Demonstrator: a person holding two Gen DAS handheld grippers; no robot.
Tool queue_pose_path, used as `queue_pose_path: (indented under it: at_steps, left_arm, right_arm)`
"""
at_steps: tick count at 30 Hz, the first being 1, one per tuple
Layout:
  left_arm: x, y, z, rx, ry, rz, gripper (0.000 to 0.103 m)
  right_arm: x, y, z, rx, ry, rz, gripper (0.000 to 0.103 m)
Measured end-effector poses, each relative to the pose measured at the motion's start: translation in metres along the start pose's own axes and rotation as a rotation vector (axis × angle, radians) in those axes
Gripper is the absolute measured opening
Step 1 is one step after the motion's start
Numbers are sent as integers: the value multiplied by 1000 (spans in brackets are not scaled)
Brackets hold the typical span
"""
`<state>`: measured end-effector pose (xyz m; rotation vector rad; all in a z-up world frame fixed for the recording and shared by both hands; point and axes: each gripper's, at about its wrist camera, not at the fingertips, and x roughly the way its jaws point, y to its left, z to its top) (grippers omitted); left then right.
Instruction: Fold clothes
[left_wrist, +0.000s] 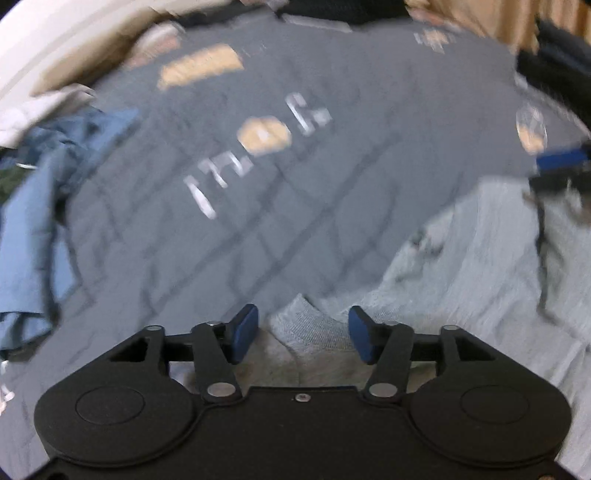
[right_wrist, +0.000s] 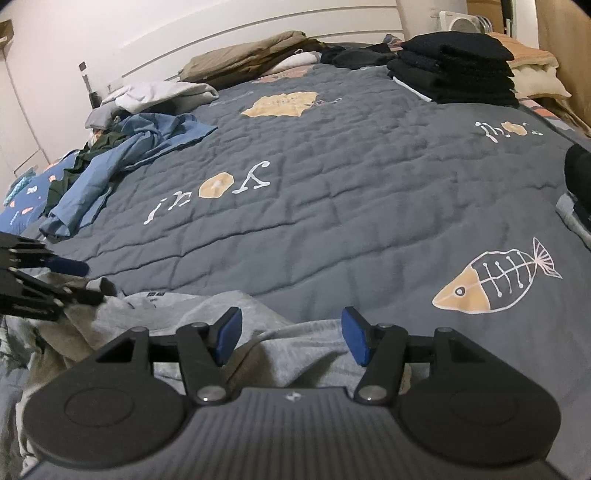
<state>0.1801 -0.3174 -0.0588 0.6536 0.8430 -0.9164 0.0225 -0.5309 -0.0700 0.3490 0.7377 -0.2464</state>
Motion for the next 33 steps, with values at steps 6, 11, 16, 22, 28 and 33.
queue_pose_path:
  at_steps: [6, 11, 16, 22, 28, 33]
  left_arm:
    - [11, -2, -11, -1, 36, -56, 25]
    - [-20, -16, -33, 30, 7, -85, 7]
    - [-74, -28, -62, 17, -62, -156, 6]
    - [-131, -54, -110, 20, -90, -211, 6]
    - [-145, -77, -154, 19, -42, -232, 0]
    - [-152, -74, -151, -34, -102, -156, 4]
  right_arm:
    - [0, -3, 1, 5, 6, 6, 59]
    - [-3, -3, 2, 12, 2, 22, 59]
    - [-8, -2, 5, 16, -9, 43, 60]
    - [-12, 0, 6, 0, 22, 107, 60]
    - [-22, 15, 3, -119, 61, 211, 61]
    - [-20, 18, 2, -105, 55, 172, 62]
